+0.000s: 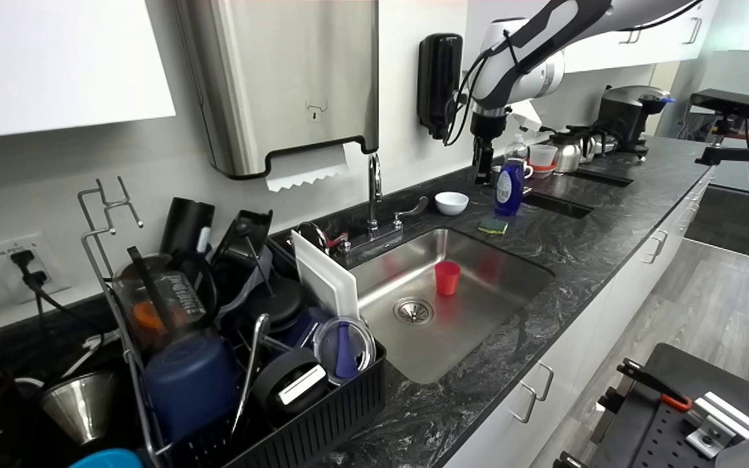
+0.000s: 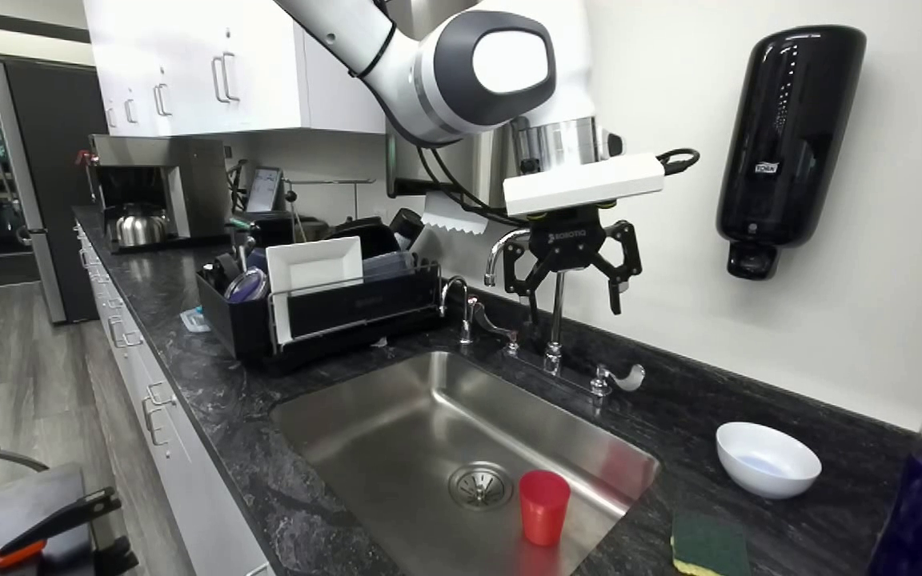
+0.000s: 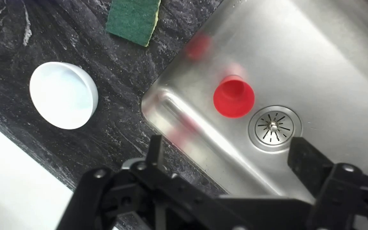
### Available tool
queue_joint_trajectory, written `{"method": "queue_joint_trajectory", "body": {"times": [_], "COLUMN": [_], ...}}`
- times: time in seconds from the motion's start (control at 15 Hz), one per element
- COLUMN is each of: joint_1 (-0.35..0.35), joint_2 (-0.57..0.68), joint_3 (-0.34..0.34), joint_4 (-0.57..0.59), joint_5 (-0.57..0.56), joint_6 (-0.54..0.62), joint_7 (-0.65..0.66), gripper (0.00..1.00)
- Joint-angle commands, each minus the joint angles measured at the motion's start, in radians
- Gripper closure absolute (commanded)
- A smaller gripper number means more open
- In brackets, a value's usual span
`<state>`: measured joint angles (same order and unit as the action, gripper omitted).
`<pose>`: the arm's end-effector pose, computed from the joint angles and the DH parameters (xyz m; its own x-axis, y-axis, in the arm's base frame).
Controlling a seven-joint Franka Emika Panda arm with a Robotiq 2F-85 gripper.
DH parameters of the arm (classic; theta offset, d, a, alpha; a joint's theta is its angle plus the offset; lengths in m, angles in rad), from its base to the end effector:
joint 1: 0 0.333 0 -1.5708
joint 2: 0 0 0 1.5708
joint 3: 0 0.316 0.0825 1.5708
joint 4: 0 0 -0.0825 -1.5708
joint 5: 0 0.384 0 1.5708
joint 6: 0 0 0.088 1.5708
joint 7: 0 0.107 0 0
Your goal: Use the faucet handle on the right to open the faucet
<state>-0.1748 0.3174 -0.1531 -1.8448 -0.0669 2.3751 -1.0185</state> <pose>0.6176 -0.2034 0.3781 0.7320 0.6809 0.0229 0.6583 -0.7156 0.2335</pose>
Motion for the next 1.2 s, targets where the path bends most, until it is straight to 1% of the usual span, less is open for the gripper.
{"method": "queue_joint_trajectory", "body": {"times": [0.0, 0.07, 0.8, 1.13], "joint_1": [-0.009, -0.019, -0.023, -0.026], "joint_2": [0.025, 0.002, 0.003, 0.036], "joint_3": [0.031, 0.035, 0.04, 0.047], "joint_4": [0.054, 0.015, 0.019, 0.043], "joint_5": [-0.008, -0.011, -0.011, -0.023], "joint_6": [-0.02, -0.003, -0.003, 0.01], "joint_7": [0.06, 0.036, 0.043, 0.008], "gripper": [0.0, 0.0, 0.0, 0.0]}}
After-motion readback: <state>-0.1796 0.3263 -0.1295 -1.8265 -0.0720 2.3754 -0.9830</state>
